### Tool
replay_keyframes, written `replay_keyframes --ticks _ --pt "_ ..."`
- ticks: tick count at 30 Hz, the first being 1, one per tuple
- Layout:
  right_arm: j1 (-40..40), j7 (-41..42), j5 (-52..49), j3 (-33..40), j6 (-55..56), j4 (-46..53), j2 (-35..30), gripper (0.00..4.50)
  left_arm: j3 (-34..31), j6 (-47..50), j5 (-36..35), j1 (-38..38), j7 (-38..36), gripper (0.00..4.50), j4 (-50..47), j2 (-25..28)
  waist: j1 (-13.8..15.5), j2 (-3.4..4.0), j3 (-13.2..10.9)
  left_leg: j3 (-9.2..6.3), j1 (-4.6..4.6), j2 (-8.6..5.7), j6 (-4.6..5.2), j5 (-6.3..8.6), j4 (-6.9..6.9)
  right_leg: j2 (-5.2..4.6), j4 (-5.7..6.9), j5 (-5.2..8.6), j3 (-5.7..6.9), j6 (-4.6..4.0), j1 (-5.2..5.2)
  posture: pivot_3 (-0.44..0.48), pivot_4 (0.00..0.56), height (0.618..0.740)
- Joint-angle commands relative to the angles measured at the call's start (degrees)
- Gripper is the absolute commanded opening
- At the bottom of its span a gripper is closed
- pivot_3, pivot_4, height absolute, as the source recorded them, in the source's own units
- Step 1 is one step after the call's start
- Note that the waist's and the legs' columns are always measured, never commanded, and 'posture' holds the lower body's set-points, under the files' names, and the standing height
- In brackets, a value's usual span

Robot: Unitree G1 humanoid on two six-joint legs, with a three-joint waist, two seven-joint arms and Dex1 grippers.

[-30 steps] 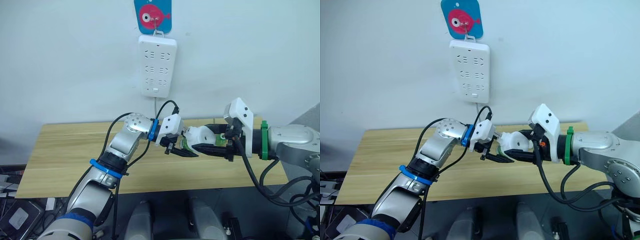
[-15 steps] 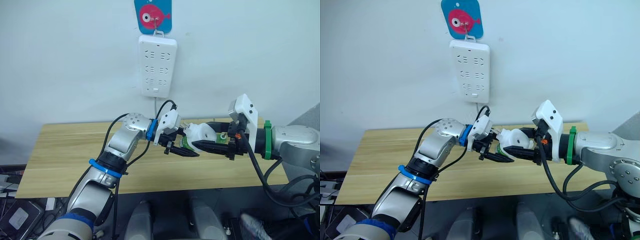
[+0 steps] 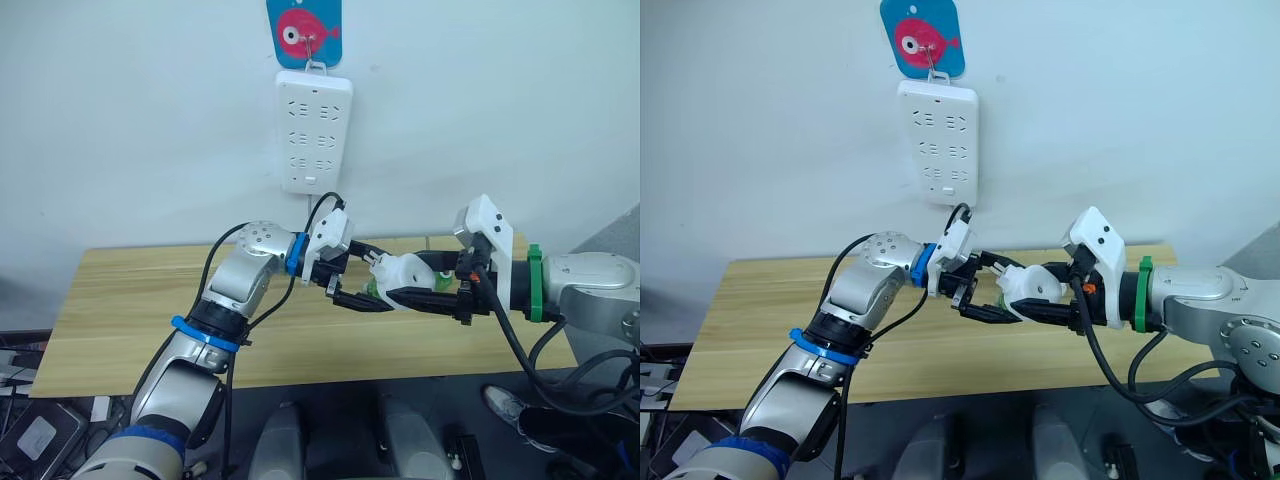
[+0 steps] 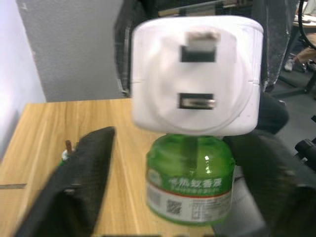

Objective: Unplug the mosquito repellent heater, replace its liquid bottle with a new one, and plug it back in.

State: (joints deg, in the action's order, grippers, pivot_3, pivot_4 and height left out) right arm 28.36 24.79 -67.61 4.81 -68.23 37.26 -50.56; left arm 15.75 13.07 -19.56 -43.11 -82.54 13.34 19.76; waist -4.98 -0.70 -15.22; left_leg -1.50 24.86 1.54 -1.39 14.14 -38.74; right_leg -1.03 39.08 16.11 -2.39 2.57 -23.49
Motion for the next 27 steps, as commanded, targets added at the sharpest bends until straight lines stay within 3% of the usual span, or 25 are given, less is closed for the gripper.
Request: replay_keyframes --ticks 1,7,12,21,27 --pt "-0.6 0.2 -0.3 1.1 0.5 0.6 -0.7 3.06 -2.3 0.2 -2.5 -1.4 -0.5 4.5 -2.5 0.3 0.0 0.0 0.0 0.0 0.0 0.0 0.0 0.0 0.0 0.0 -0.01 0.0 0.01 0.0 0.0 -0.176 0.24 0.74" --pt "-3.8 -3.7 -4.9 6.1 -0.4 -2.0 -0.5 3.06 -4.5 0.8 -3.9 1.9 1.7 4.5 -7.0 1.8 0.0 0.0 0.0 -0.01 0.0 0.01 0.0 0.0 0.0 0.0 0.0 0.0 -0.02 0.0 0.0 -0.179 0.238 0.74" --pt "-7.4 -14.2 -20.3 12.1 0.9 -7.9 0.1 3.06 -4.0 3.3 -4.7 6.4 2.1 4.5 -11.9 4.2 0.0 0.0 0.0 -0.01 -0.01 0.03 0.0 0.0 0.02 -0.01 0.0 0.0 -0.04 0.0 0.01 -0.166 0.238 0.74" --pt "-10.9 -25.1 -44.2 13.0 10.6 -11.6 -1.7 3.06 -10.0 23.5 -16.0 4.2 8.4 4.5 -11.0 2.7 0.0 -0.01 0.0 0.03 0.0 0.01 0.0 0.0 -0.01 0.0 -0.01 0.0 0.01 0.0 0.03 -0.167 0.234 0.74" --pt "-13.3 -24.0 -45.4 13.2 15.0 -9.4 1.3 3.06 -15.8 41.7 -28.2 3.6 17.8 4.5 -12.6 -0.4 0.0 -0.01 0.0 0.0 0.01 0.02 0.0 0.0 -0.01 0.0 0.0 0.01 0.02 0.01 0.04 -0.172 0.239 0.74"
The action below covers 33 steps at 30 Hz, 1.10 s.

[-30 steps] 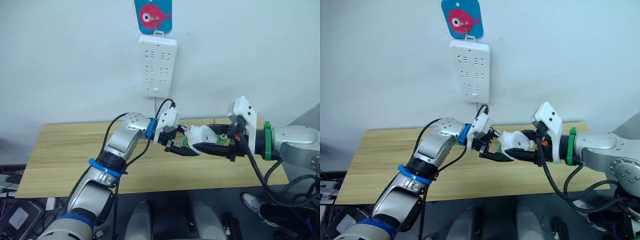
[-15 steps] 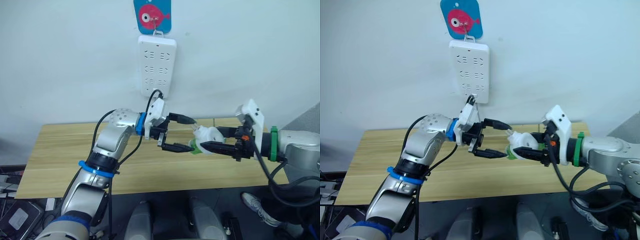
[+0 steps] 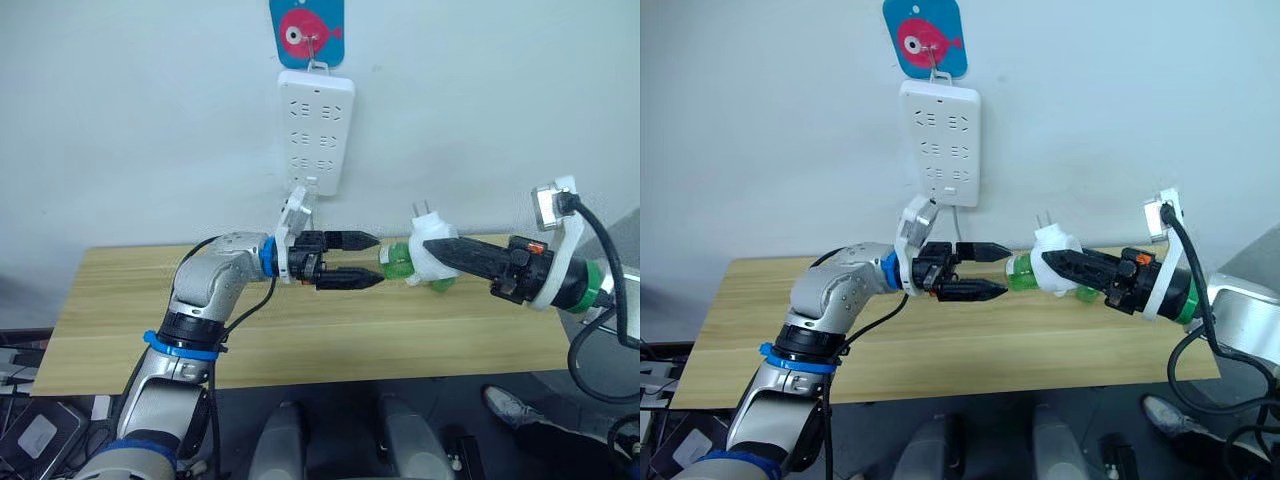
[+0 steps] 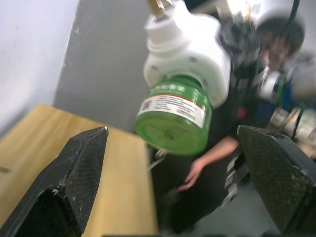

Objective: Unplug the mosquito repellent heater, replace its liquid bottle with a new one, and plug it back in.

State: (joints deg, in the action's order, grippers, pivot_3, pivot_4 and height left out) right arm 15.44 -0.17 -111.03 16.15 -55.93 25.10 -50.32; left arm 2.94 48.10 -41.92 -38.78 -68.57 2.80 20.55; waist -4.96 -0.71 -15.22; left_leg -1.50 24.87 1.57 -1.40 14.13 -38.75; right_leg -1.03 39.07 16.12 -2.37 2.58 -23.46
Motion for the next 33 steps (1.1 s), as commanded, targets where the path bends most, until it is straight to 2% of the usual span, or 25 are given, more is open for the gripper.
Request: replay_keyframes --ticks 1,5,20,24,28,33 --pt "-0.5 1.1 -2.0 1.8 3.1 3.1 1.4 3.06 -3.7 8.6 -7.2 -0.6 4.9 4.5 -2.2 -1.6 0.0 0.0 0.0 -0.02 0.0 0.0 0.0 0.0 0.0 0.0 0.0 0.0 0.02 0.0 0.0 -0.172 0.239 0.74" --pt "-0.7 1.6 -2.0 1.7 3.9 3.6 1.8 3.06 -6.6 15.8 -13.6 -1.0 9.3 4.5 -3.1 -3.2 0.0 0.0 0.0 -0.01 0.0 0.01 -0.01 0.0 0.0 0.01 0.01 0.0 0.0 0.01 0.0 -0.173 0.248 0.74" --pt "1.3 4.5 -2.0 -0.1 3.6 3.4 2.6 3.06 -6.1 16.3 -15.8 -0.3 12.6 4.5 -4.1 -5.2 0.0 -0.02 0.0 0.02 -0.01 -0.01 -0.01 0.0 0.0 0.01 0.0 0.0 -0.02 0.0 0.0 -0.176 0.267 0.74" --pt "1.2 4.7 -2.0 -0.2 3.3 3.2 2.4 3.06 -5.9 16.6 -16.2 -0.4 12.1 3.67 -4.2 -4.4 0.1 -0.03 0.0 0.02 -0.01 -0.01 -0.01 0.0 0.01 0.01 -0.01 0.0 -0.02 0.01 0.0 -0.174 0.269 0.74" --pt "0.9 5.0 -2.0 -0.3 3.1 3.1 2.2 3.06 -6.3 16.8 -16.7 -0.6 12.5 2.51 -3.8 -4.5 0.1 -0.04 0.0 0.02 -0.01 -0.01 -0.01 0.0 0.01 0.01 -0.01 0.0 -0.02 0.01 0.0 -0.174 0.27 0.74" --pt "1.0 5.1 -2.0 -0.4 2.8 2.8 2.0 3.06 -6.0 16.6 -17.0 -0.9 12.3 2.49 -3.6 -4.4 0.1 -0.04 0.0 0.02 -0.01 -0.01 -0.01 0.0 0.01 0.01 -0.02 0.01 -0.03 0.01 0.0 -0.176 0.269 0.74"
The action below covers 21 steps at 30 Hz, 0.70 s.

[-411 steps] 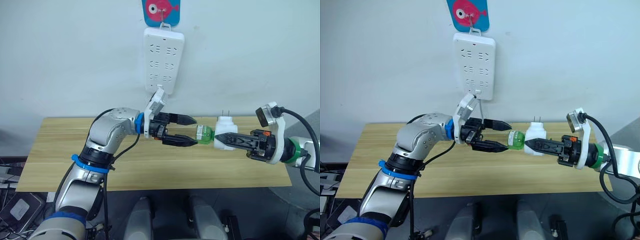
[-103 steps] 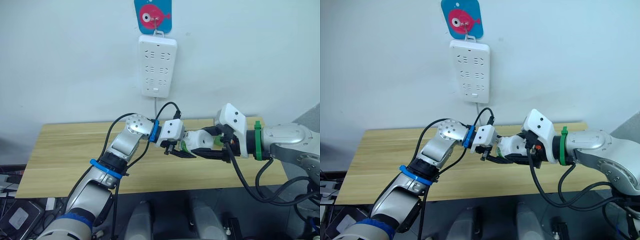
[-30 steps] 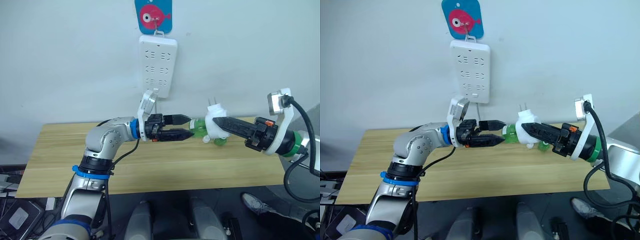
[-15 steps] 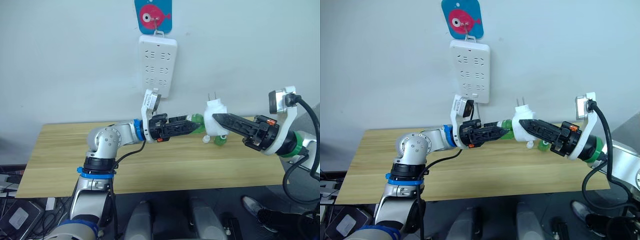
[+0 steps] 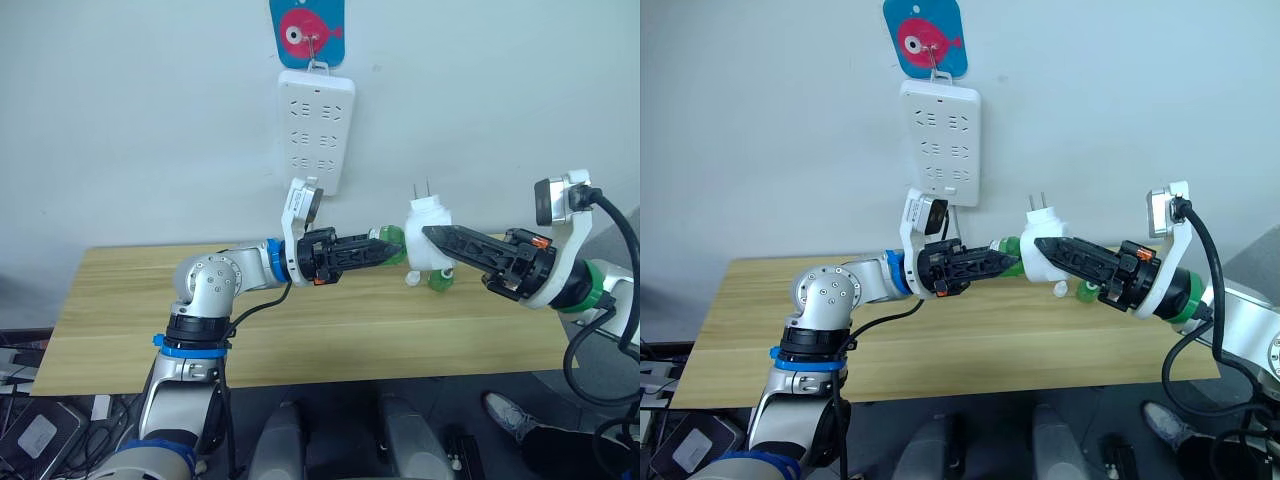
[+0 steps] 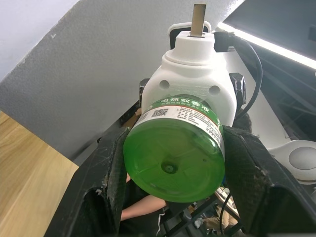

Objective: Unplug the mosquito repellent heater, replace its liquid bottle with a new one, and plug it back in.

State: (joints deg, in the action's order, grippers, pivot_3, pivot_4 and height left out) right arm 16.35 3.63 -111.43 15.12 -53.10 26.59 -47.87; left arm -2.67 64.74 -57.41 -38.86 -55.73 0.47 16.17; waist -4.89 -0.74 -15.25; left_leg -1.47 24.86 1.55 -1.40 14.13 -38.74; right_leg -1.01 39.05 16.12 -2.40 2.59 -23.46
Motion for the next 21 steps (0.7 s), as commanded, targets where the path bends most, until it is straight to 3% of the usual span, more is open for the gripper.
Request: replay_keyframes --ticks 1,7,11,21 --pt "0.2 1.3 -1.6 0.6 -0.1 1.3 -0.6 3.06 -0.3 -0.1 -1.5 -0.8 -0.7 2.49 -1.3 0.0 0.0 0.0 0.0 0.0 0.0 0.0 0.0 0.0 0.0 0.0 0.0 0.0 0.0 0.0 0.0 -0.177 0.269 0.74" --pt "1.1 1.2 -1.6 -0.7 -0.2 1.9 -2.1 3.06 0.4 0.0 -1.1 -1.3 -0.8 2.49 -1.3 -0.1 0.0 0.0 0.0 0.01 0.0 0.0 0.0 0.0 0.0 0.0 -0.01 0.0 -0.01 0.0 0.0 -0.178 0.265 0.74" --pt "1.3 2.1 -1.6 -0.4 -0.4 1.5 -2.6 4.43 0.3 -0.2 -1.0 -1.7 -1.3 2.49 -0.5 0.3 0.0 0.0 0.0 0.0 0.0 -0.01 0.0 0.0 0.0 0.0 -0.01 0.0 0.0 0.0 0.0 -0.179 0.262 0.74" --pt "0.4 0.4 -1.6 4.0 -1.6 -3.1 -8.2 4.43 0.2 0.3 -1.4 -2.2 -2.1 2.49 -0.1 0.8 0.0 -0.01 0.0 0.02 0.0 -0.01 0.0 0.0 0.01 0.0 -0.03 0.0 -0.01 0.01 0.0 -0.175 0.257 0.74"
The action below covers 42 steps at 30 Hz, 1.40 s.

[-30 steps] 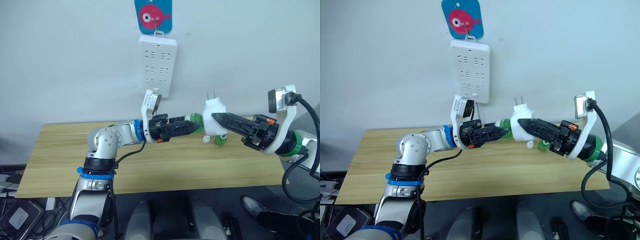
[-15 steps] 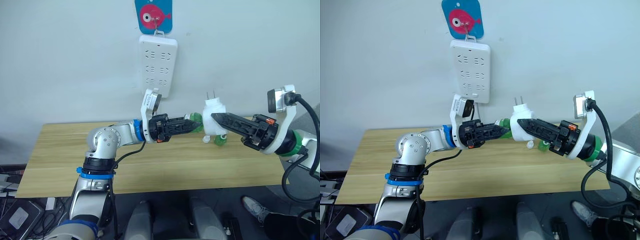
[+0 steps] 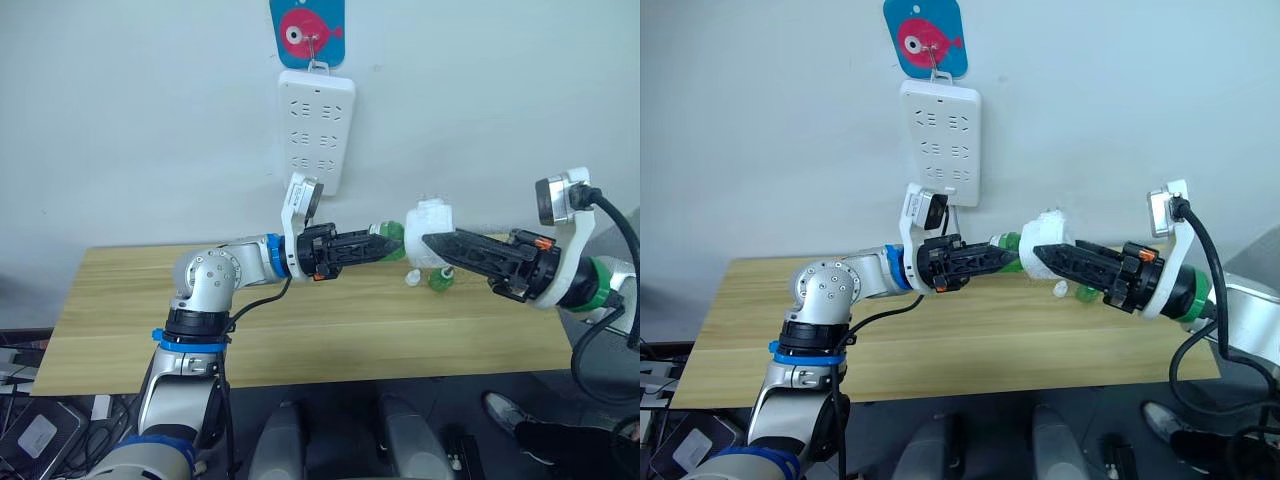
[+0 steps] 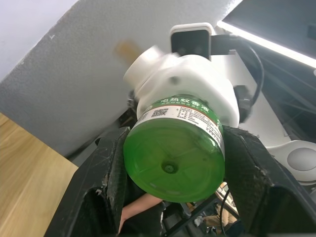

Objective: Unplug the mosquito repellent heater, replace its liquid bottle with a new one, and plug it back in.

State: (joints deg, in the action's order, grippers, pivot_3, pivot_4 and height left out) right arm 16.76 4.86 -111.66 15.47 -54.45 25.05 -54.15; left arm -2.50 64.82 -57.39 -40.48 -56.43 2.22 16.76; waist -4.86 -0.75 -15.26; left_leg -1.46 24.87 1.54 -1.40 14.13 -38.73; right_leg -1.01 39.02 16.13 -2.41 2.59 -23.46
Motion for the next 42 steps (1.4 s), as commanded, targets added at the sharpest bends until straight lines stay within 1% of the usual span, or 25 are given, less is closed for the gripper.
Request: replay_keyframes --ticks 1,4,6,8,10,11,13,18,23,24,27,29,34,38,40,42 --pt "-0.5 -1.2 -1.3 4.5 -0.9 -3.1 -3.7 4.43 0.0 0.1 -1.4 -0.5 -1.5 2.49 -1.9 0.3 0.0 0.0 0.0 0.0 0.0 0.0 0.0 0.0 0.0 0.0 0.0 0.0 0.0 0.0 0.0 -0.175 0.257 0.74" --pt "-1.8 -1.4 -1.3 6.3 -2.2 -6.7 -7.8 4.43 0.1 0.1 -1.4 -0.5 -1.7 2.49 -1.9 0.7 0.1 -0.01 0.0 0.01 0.01 -0.01 0.0 0.0 0.01 -0.01 -0.02 0.0 -0.01 0.0 0.0 -0.171 0.254 0.74" --pt "-1.6 -1.1 -1.3 6.6 -2.1 -8.7 -9.0 4.43 0.3 -0.1 -1.2 -0.6 -2.1 2.49 -1.9 1.0 0.1 -0.05 0.0 0.03 0.01 -0.02 0.0 0.0 0.01 -0.01 -0.04 0.0 -0.01 0.0 0.01 -0.171 0.254 0.74" --pt "0.2 -2.5 -0.4 5.4 -0.7 -10.3 -8.3 4.43 0.5 -0.1 -1.2 -0.7 -2.4 2.49 -1.9 1.3 0.1 -0.05 0.0 0.05 0.0 -0.02 0.0 0.0 0.01 -0.01 -0.04 0.0 -0.03 0.0 0.01 -0.169 0.252 0.74" --pt "2.8 -4.0 2.1 3.4 0.8 -11.1 -6.1 4.43 0.7 0.3 -1.4 -0.8 -2.8 2.49 -2.0 1.5 0.0 -0.05 0.0 0.04 0.0 0.0 0.0 0.0 0.02 0.02 -0.03 0.0 -0.03 0.01 0.0 -0.171 0.248 0.74" --pt "4.1 -4.6 3.3 2.5 1.4 -11.4 -4.8 4.27 0.9 0.4 -1.4 -0.8 -3.2 2.49 -2.1 1.7 -0.2 -0.05 0.0 0.05 -0.01 0.01 0.0 0.0 0.02 0.04 -0.03 0.0 -0.04 0.01 -0.01 -0.171 0.248 0.74" --pt "6.4 -4.9 4.7 1.0 2.0 -11.9 -2.1 3.83 1.1 0.5 -1.4 -0.8 -3.5 2.49 -2.2 1.9 -0.2 -0.05 0.0 0.05 -0.01 0.0 0.0 0.0 0.03 0.09 -0.01 0.0 -0.06 0.0 -0.02 -0.17 0.246 0.74" --pt "10.3 -4.2 9.7 -2.1 1.3 -12.7 2.7 2.07 1.0 1.3 -1.8 -1.1 -3.8 2.49 -2.5 2.0 -0.1 -0.05 0.0 0.03 0.0 0.08 -0.01 0.0 0.04 0.1 -0.01 0.0 -0.05 0.0 -0.05 -0.166 0.248 0.74" --pt "8.7 -0.7 12.8 -3.9 -0.9 -11.4 5.5 0.16 0.2 2.5 -2.8 -1.8 -2.7 2.49 -2.1 1.5 0.2 -0.05 0.0 0.02 0.03 0.01 -0.01 0.0 0.04 0.0 -0.04 0.0 -0.02 0.0 -0.04 -0.163 0.255 0.74" --pt "8.3 -0.6 12.8 -4.4 -1.2 -10.4 6.3 0.0 -0.2 2.7 -3.0 -2.1 -2.2 2.49 -1.7 1.2 0.2 -0.05 0.0 0.03 0.03 0.01 -0.01 0.0 0.04 -0.01 -0.04 0.0 -0.03 0.0 -0.04 -0.163 0.255 0.74" --pt "7.0 -1.0 10.6 -5.3 -1.7 -6.9 7.9 0.0 -1.0 3.4 -3.5 -2.6 -0.6 2.49 -0.9 0.6 0.2 -0.05 0.0 0.01 0.02 0.02 -0.01 0.0 0.04 -0.01 -0.02 0.0 -0.03 0.0 -0.05 -0.161 0.262 0.74" --pt "5.8 -2.1 7.0 -5.6 -1.6 -4.3 8.3 0.0 -1.7 3.3 -3.4 -2.8 0.7 2.49 -0.1 0.1 0.1 -0.05 0.0 0.0 0.02 0.03 -0.01 0.0 0.04 0.0 -0.02 0.0 -0.02 0.0 -0.05 -0.161 0.264 0.74" --pt "2.5 -3.4 -0.6 -6.6 -0.8 2.0 6.5 0.0 -2.5 2.5 -2.7 -3.2 3.0 2.49 1.1 -1.0 0.1 -0.09 -0.1 -0.03 0.02 0.02 0.0 0.0 0.04 0.0 -0.03 0.0 -0.02 0.01 -0.04 -0.165 0.272 0.74" --pt "0.0 -2.4 -1.3 -7.2 0.0 6.0 5.3 0.0 -3.4 2.7 -3.0 -3.8 5.1 2.49 2.4 -2.1 0.1 -0.16 -0.1 -0.04 0.02 0.01 0.0 0.0 0.04 0.0 -0.03 0.01 -0.02 0.01 -0.04 -0.168 0.276 0.74" --pt "-1.1 -2.9 -1.3 -6.8 0.2 6.2 4.1 0.0 -3.2 2.5 -3.0 -3.8 5.0 2.49 2.2 -2.0 0.1 -0.21 -0.1 -0.04 0.02 0.02 0.0 0.0 0.04 0.01 -0.03 0.01 -0.01 0.02 -0.04 -0.168 0.276 0.74" --pt "-2.3 -2.4 1.3 -5.4 -0.4 5.4 2.1 0.0 -3.2 2.7 -3.1 -3.8 5.0 2.49 2.0 -2.0 0.2 -0.22 -0.1 -0.04 0.02 0.01 -0.01 0.0 0.04 0.0 -0.03 0.01 -0.03 0.02 -0.04 -0.168 0.276 0.74"
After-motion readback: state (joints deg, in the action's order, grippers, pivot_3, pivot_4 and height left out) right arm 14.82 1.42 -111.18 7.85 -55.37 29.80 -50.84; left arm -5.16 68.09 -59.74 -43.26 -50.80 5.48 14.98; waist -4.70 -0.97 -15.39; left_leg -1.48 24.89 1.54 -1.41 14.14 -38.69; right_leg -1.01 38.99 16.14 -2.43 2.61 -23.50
